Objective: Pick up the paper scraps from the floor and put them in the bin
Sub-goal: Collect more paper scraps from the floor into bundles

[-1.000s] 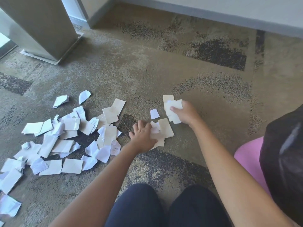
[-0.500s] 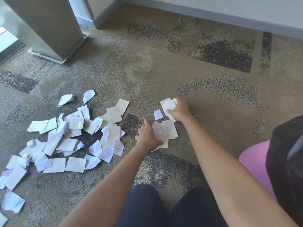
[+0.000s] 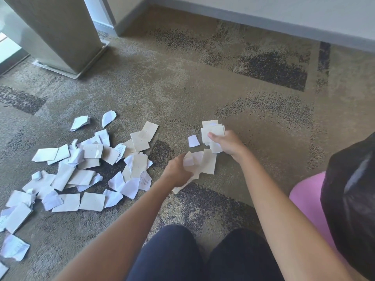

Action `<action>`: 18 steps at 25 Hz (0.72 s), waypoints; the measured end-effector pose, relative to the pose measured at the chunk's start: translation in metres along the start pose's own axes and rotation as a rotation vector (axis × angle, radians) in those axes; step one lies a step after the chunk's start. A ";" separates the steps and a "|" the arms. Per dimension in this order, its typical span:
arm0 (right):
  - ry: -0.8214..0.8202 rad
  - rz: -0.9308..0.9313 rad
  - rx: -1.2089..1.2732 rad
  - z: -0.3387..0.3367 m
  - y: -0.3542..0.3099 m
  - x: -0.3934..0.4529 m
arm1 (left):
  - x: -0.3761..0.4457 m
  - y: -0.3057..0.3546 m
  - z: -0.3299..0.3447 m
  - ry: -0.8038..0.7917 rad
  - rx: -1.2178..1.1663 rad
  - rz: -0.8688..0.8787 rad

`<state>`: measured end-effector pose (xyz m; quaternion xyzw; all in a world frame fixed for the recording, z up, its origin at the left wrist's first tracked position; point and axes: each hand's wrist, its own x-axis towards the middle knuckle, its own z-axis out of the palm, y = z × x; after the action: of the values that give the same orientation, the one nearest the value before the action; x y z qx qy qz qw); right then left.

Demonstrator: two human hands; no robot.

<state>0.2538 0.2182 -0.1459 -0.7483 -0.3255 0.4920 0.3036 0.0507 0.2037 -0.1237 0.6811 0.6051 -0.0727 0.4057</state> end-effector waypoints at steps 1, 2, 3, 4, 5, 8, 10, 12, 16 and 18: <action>-0.019 0.000 0.052 -0.002 0.000 -0.004 | -0.002 -0.004 -0.006 -0.015 -0.027 -0.015; -0.033 0.008 0.099 -0.004 -0.001 -0.010 | -0.001 -0.009 -0.013 -0.020 -0.046 -0.031; -0.044 0.016 0.150 -0.005 -0.002 -0.015 | -0.001 -0.015 -0.020 -0.014 -0.080 -0.048; -0.049 0.028 0.196 -0.005 -0.002 -0.019 | 0.000 -0.021 -0.027 0.001 -0.143 -0.066; -0.044 0.035 0.232 -0.004 -0.002 -0.020 | 0.000 -0.027 -0.035 0.021 -0.225 -0.086; -0.023 0.012 0.178 0.009 -0.006 -0.016 | 0.002 -0.041 -0.057 0.099 -0.458 -0.114; -0.023 0.009 -0.025 0.029 -0.014 -0.010 | 0.001 -0.045 -0.069 0.133 -0.642 -0.130; -0.013 -0.081 -0.374 0.053 -0.022 -0.008 | 0.001 -0.046 -0.074 0.143 -0.789 -0.129; 0.112 -0.251 -0.640 0.081 -0.034 -0.015 | 0.002 -0.043 -0.075 0.136 -0.921 -0.110; 0.107 -0.220 -0.626 0.082 -0.036 -0.016 | 0.004 -0.045 -0.074 0.135 -0.965 -0.103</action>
<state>0.1660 0.2389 -0.1364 -0.7902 -0.5233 0.2926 0.1270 -0.0167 0.2510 -0.0978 0.3875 0.6278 0.2406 0.6307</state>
